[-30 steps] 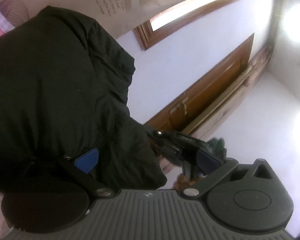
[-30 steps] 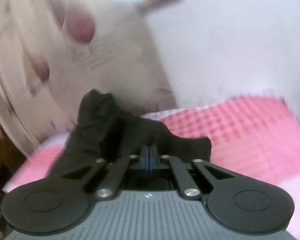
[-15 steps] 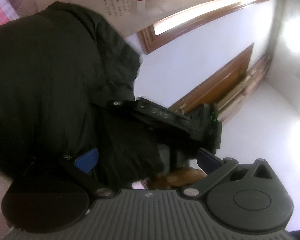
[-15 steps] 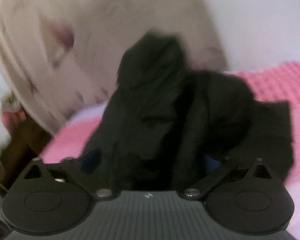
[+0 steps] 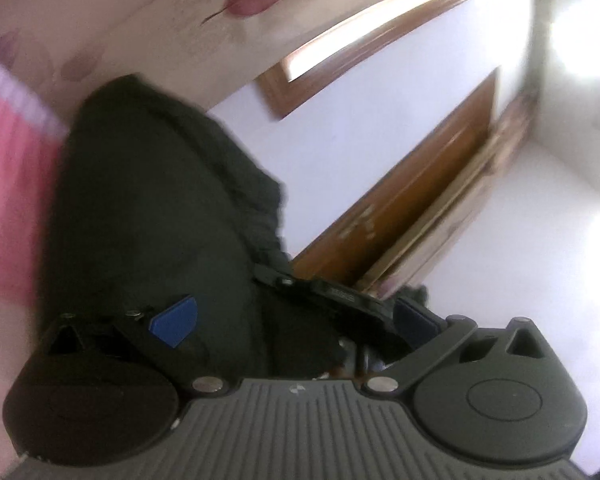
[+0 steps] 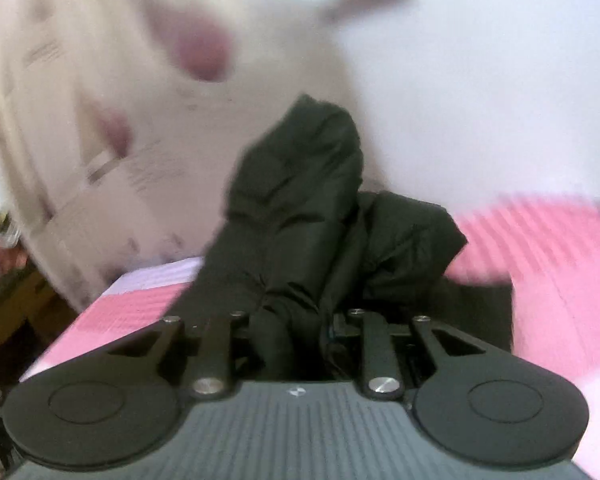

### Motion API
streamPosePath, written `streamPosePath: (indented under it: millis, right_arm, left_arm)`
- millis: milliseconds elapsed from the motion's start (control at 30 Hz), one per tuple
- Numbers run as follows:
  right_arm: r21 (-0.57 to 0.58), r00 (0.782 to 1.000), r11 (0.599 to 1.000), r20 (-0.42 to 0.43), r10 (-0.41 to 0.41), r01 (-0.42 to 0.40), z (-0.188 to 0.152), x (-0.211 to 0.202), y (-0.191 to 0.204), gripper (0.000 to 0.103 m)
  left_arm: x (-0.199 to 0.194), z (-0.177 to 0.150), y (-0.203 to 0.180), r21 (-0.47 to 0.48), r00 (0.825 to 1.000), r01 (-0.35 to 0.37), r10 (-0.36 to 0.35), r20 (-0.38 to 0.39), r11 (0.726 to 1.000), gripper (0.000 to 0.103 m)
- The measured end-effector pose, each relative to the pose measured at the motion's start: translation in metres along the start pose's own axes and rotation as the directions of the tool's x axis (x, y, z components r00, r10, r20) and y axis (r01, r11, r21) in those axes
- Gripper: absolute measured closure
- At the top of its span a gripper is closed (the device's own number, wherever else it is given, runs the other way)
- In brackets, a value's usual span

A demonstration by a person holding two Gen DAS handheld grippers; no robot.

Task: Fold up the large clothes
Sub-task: 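Lower the jacket onto the bed with the right gripper while the left gripper holds it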

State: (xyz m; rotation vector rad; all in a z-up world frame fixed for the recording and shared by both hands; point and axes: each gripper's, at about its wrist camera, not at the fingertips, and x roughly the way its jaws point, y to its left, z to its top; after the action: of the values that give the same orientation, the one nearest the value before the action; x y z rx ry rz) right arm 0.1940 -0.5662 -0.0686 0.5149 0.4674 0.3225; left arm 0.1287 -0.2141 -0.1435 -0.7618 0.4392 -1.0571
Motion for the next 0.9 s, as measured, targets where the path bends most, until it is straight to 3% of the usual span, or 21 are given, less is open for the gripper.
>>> streamPosePath:
  millis: [167,333,433,500,600,700,800,900]
  right_arm:
    - [0.136,0.996,0.987,0.053,0.077,-0.084,-0.027,-0.015,-0.032,0.077]
    - [0.042,0.996,0.997,0.061,0.060,-0.062,-0.018,-0.027,-0.009,0.078]
    - [0.067,0.998,0.996,0.033,0.057,-0.059,-0.031,-0.016,-0.037,0.077]
    - [0.185,0.994,0.976,0.042,0.105,-0.111,-0.041,-0.015,-0.063,0.072]
    - [0.221,0.992,0.968,0.052,0.111,-0.120,-0.054,-0.015,-0.070,0.058]
    - [0.262,0.991,0.957,0.071,0.112,-0.127,-0.057,-0.018,-0.072,0.048]
    - [0.212,0.989,0.974,0.136,0.051,-0.079,-0.044,-0.044,-0.061,0.044]
    - [0.072,0.968,0.997,0.251,-0.013,-0.006,-0.010,-0.078,-0.030,0.044]
  left_arm:
    - [0.005,0.001,0.000,0.034,0.999,-0.016,0.017,-0.028,0.999,0.000]
    - [0.009,0.015,-0.005,-0.032,1.000,0.007,-0.007,-0.006,0.999,0.000]
    - [0.018,0.021,-0.020,0.010,0.999,0.044,-0.044,0.014,0.999,0.000]
    - [0.030,0.022,-0.028,0.041,0.997,0.070,-0.070,0.009,0.997,0.000]
    - [0.063,0.019,-0.032,0.102,0.996,0.082,-0.078,-0.042,0.991,0.000]
    - [0.095,0.009,-0.027,0.164,0.992,0.019,0.001,-0.126,0.986,0.004]
    - [0.101,0.000,-0.025,0.220,0.990,0.001,0.030,-0.135,0.975,0.003]
    - [0.100,-0.006,-0.020,0.228,0.991,-0.004,0.035,-0.132,0.974,0.002]
